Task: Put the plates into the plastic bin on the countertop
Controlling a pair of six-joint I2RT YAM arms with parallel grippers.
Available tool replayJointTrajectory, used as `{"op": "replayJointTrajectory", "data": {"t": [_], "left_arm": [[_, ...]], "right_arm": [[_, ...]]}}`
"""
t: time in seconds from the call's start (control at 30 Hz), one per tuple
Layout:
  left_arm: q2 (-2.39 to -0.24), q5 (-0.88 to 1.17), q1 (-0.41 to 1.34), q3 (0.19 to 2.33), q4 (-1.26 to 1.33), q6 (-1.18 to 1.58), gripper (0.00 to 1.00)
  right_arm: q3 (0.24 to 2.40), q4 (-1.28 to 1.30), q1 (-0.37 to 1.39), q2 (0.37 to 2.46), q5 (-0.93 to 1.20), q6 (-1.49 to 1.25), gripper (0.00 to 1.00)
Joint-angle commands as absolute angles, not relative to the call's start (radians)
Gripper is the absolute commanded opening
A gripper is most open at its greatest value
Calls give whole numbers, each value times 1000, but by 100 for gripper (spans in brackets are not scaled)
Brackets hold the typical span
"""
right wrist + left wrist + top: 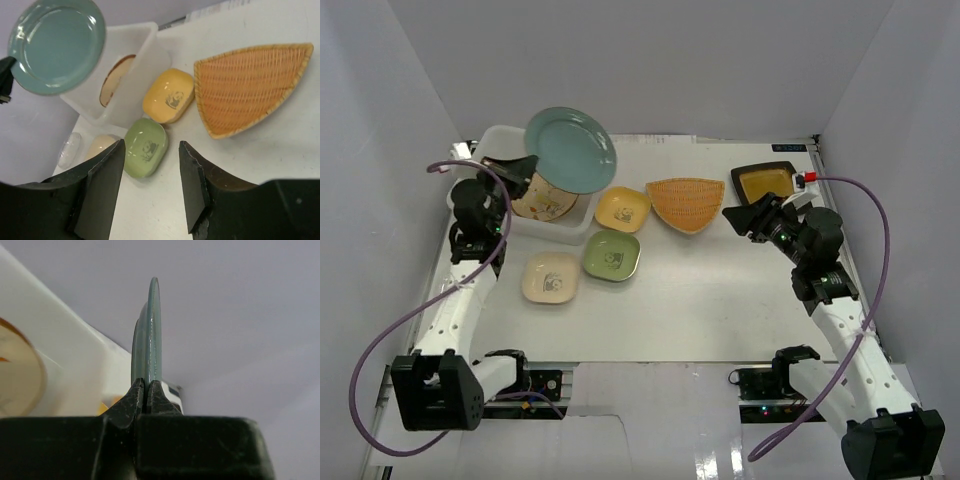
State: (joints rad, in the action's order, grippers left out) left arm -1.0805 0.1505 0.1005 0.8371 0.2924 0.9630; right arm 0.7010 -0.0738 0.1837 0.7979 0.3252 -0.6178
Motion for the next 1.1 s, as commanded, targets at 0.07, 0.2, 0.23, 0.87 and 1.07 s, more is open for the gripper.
{"op": "replayJointTrajectory", "data": {"t": [0.07,0.2,0.23,0.87,1.07], "left_arm": [[-1182,274,-179,919,339,1034,0],[-1299,342,-262,951,377,1055,0],[-1324,345,-268,951,377,1046,0],[-1671,356,-272,1101,141,778,51],[-1614,296,-272,1101,72,709,94]], "right_arm": [[686,-103,183,830,348,-569,53],[654,-112,183,871,347,-543,54],[644,-118,183,871,347,-543,54],[601,-224,178,1092,187,-554,65],[649,-270,98,1222,126,-618,69]]}}
